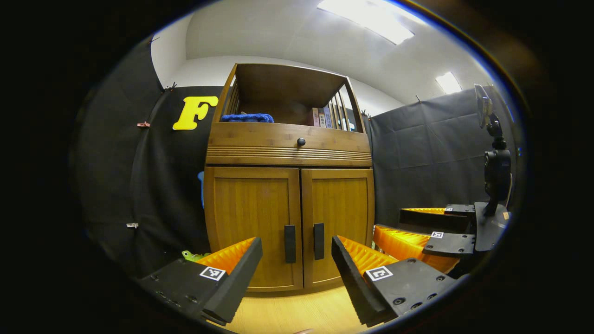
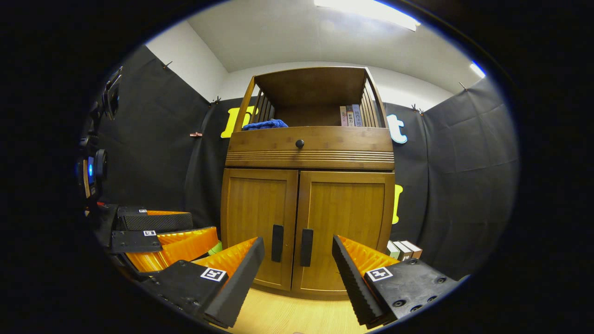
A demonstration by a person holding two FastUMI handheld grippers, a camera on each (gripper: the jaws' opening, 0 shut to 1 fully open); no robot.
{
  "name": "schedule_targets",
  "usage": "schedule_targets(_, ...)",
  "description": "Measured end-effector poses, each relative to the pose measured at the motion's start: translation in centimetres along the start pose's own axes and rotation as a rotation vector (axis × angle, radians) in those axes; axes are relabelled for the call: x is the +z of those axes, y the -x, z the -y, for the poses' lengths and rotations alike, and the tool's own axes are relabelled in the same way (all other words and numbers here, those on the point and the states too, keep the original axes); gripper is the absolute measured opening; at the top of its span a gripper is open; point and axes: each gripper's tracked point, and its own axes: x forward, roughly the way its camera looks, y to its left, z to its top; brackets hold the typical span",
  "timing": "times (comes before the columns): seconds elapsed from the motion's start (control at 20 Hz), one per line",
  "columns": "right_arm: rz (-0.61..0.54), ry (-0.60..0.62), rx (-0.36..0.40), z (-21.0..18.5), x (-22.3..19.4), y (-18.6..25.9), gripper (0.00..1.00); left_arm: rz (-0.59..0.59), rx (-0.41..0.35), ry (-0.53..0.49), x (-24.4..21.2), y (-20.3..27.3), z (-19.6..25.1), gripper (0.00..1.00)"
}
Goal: Open the right door of the double-door shoe cabinet with the right hand, and open the left door with the left hand.
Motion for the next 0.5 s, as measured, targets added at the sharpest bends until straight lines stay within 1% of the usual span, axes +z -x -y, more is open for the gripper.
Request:
schedule_targets(0.05,0.000,-0.002,0.001,-0.1,0.0,-0.1,0.94,-0.004,-0.001,-0.005,-0.1,0.1,0.0,0.94)
schedule_targets(0.25,-0.004,-0.006,0.005,-0.6,-0.3,-0.6,0.93,-0.016,-0.005,-0.022,-0.5,0.5,-0.2,0.94)
schedule_targets(0.5,-0.016,-0.014,-0.002,-0.8,-0.8,-1.4,0.94,-0.006,0.010,-0.025,-0.2,1.8,-0.9,0.94)
